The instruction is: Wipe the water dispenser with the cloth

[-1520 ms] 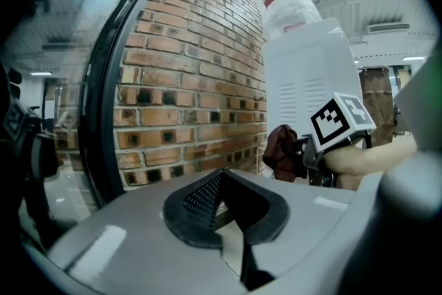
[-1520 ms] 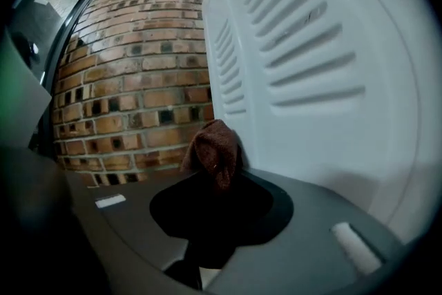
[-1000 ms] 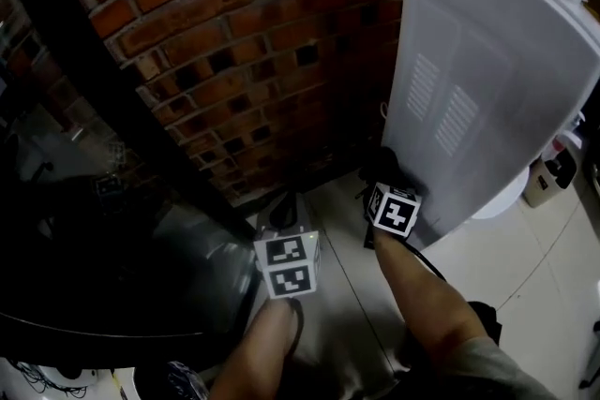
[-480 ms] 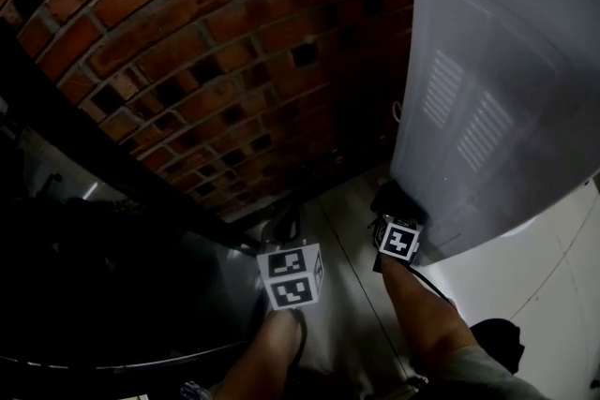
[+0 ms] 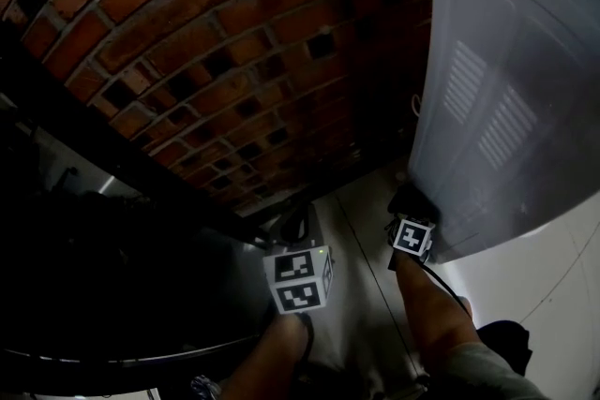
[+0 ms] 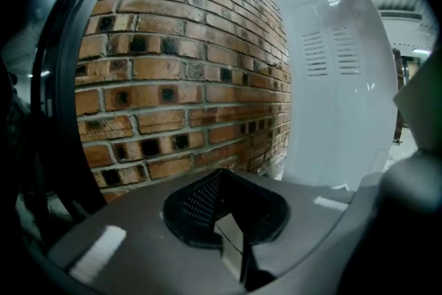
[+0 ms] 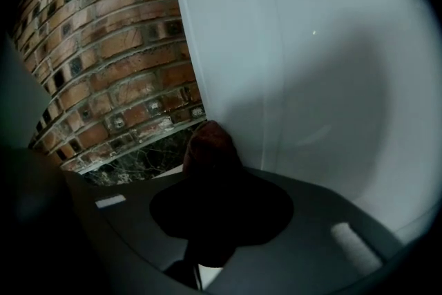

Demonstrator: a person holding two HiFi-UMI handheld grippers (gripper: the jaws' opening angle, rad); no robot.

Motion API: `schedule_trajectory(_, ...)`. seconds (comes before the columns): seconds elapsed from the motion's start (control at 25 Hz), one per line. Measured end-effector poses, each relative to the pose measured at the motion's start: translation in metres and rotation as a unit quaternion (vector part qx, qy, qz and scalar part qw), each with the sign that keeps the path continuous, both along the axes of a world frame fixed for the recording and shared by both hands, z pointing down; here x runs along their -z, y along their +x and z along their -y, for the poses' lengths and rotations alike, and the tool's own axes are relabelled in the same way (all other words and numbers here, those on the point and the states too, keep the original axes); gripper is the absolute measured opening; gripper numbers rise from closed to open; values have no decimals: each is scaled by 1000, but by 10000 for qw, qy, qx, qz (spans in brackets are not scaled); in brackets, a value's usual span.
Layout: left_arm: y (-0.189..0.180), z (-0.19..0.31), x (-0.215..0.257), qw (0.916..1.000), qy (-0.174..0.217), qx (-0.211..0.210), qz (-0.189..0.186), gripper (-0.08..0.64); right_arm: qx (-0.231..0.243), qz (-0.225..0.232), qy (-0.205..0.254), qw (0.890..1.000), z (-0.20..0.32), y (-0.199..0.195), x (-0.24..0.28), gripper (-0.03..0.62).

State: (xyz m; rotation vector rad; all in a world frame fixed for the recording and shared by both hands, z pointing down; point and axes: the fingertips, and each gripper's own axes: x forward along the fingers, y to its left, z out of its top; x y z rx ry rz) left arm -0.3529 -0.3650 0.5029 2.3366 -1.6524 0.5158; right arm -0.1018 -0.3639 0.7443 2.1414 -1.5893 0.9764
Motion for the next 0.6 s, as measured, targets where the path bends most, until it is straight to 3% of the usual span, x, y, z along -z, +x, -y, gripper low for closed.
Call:
schedule_trajectory(0.2,0,-6,32,9996,288,9,-33,0,286,-19,119,9995,-10,-1,23,91)
schedule_trajectory(0.32,1,-20,56,9992,394,-6,-2,0,790,-379,654,9940,-15,-12,79,91)
schedule_trajectory(0.44,12,-23,84,9976,681,17,-157,0,1160,-768,1416,9801,1,-8,165,91)
schedule_trajectory(0.6,11,-37,118,9943,1015,145,-293,0,1629,-1176,2328,9515,-3,-25,281,91)
